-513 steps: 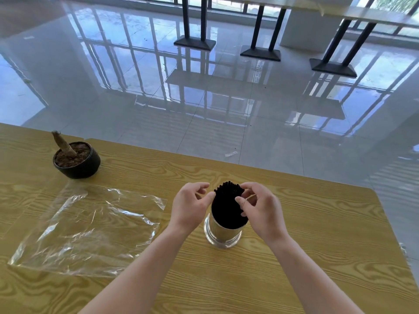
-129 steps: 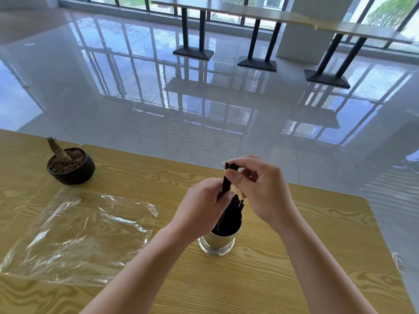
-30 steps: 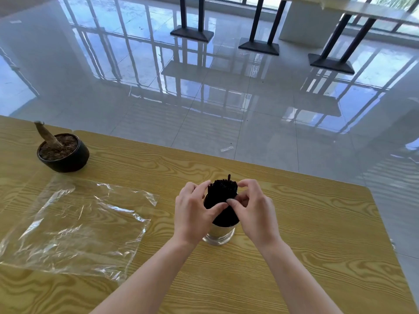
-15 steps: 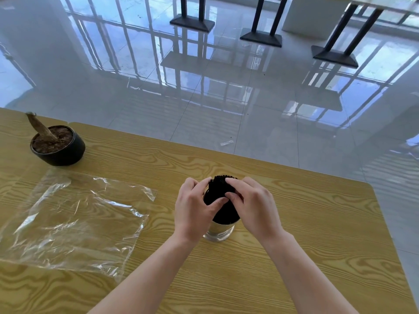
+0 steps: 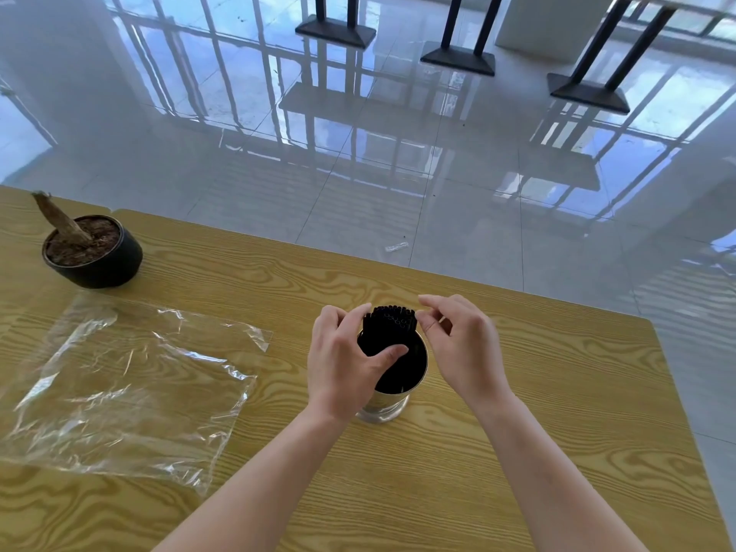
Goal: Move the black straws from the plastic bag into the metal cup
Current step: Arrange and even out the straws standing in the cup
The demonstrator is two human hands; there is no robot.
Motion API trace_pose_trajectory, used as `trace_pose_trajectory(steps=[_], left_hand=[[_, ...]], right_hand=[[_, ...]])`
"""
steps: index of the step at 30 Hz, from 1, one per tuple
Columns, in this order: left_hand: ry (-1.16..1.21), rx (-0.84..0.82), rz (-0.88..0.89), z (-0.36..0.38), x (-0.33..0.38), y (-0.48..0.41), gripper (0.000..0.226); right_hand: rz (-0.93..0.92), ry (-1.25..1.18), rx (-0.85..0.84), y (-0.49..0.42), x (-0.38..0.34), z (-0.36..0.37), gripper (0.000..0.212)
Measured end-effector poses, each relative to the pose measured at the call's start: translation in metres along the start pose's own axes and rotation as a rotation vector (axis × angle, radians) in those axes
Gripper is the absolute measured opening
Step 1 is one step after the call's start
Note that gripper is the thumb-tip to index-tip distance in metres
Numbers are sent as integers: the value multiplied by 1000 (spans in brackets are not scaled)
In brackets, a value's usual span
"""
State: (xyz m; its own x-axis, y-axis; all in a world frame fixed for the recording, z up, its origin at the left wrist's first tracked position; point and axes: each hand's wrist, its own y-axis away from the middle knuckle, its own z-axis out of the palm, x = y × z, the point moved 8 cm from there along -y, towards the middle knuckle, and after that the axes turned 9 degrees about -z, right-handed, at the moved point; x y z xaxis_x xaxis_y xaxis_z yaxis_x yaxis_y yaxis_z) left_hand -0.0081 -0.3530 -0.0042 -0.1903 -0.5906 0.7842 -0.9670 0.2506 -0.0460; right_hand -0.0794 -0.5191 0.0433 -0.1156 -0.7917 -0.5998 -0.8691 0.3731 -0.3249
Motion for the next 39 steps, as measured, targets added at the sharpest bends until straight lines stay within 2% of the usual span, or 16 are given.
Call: trace_pose_trajectory(steps=[4,12,15,18,23,30,36,39], left_hand=[[-10,9,-7,2,2,-1,76],[-26,0,-19,5,5,-2,68],[-32,-8,-28,6,4,-2,67],[-35,-9,-31,5,3,-2,66],[-30,-10,-29,4,3,-1,63],[-48,-35,-37,3,2,0,73],[19,-65,-65,-1,3,1,84],[55,-34,-78,-11,10,3,79]], right_hand=[[14,30,-97,-6,-3,6,18],[-36,72,-153,-9,-12,7,18],[-33,84,-157,-11,-13,8,11],[23,18,-157,-12,-8,11,6],[110,-124,-145,-15,-1,12,11],[39,-494,206,-35,-26,-45,16],[2,-613,554,-44,-43,-113,12],[30,-732,672,-35,-37,-125,16]])
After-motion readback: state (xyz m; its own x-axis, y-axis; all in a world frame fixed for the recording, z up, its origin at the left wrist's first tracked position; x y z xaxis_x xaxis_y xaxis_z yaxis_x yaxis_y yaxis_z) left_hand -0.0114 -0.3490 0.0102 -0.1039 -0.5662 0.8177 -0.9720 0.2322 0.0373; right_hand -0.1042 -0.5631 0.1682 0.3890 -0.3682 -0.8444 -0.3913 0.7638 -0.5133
